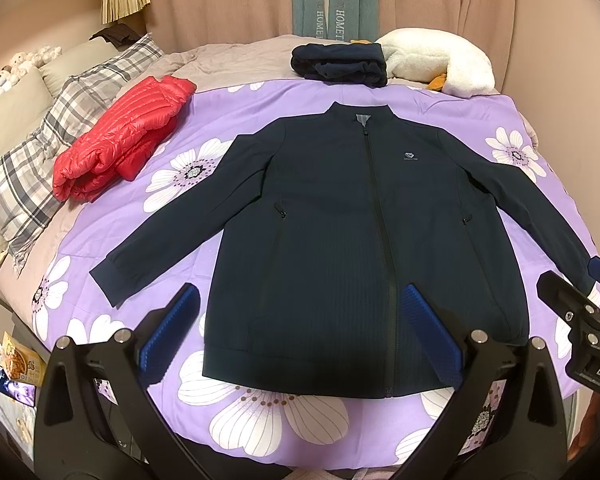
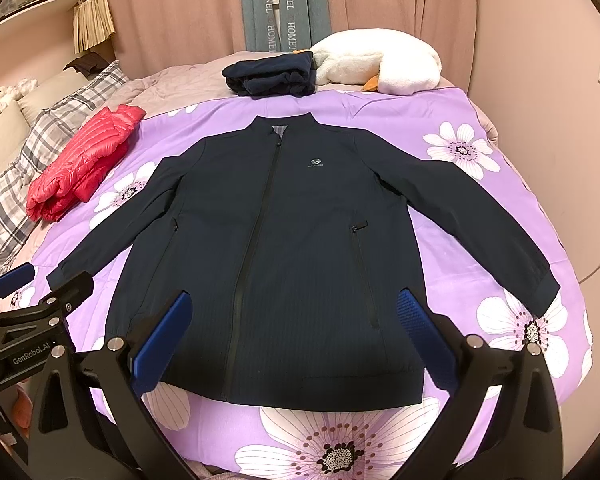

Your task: Fold large clothes

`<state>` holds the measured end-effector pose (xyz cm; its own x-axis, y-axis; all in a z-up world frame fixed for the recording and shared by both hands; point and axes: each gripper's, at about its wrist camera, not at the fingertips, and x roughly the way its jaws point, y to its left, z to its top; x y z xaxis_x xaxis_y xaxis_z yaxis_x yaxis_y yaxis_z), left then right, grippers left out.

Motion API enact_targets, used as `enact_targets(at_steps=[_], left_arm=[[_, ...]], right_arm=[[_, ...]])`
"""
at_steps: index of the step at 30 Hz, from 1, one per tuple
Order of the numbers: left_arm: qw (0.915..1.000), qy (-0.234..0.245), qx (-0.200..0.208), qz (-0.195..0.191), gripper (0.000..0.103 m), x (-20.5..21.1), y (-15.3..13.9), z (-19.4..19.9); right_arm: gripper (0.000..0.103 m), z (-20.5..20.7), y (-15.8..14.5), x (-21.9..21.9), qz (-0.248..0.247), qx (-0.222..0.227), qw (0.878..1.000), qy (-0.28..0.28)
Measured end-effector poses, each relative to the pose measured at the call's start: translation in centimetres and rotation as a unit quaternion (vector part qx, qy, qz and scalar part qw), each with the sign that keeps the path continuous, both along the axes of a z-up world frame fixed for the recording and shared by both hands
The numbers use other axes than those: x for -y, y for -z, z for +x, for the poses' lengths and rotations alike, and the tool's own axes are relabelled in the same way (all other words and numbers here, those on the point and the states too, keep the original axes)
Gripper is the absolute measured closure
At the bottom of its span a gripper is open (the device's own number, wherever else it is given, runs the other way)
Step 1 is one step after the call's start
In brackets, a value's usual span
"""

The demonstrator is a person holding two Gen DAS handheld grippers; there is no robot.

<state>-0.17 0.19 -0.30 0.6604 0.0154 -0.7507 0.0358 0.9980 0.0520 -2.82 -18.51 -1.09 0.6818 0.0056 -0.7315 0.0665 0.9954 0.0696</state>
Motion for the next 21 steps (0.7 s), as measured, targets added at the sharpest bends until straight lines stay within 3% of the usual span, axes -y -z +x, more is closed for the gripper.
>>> enact_targets(at_steps=[21], left_arm=[[1.0000,0.001,-0.001,-0.001,0.002,-0.40,0.34,-0.12]], right_arm=[[0.001,-0.19,0.45,-0.25,0.005,0.001,1.000,-0.002]])
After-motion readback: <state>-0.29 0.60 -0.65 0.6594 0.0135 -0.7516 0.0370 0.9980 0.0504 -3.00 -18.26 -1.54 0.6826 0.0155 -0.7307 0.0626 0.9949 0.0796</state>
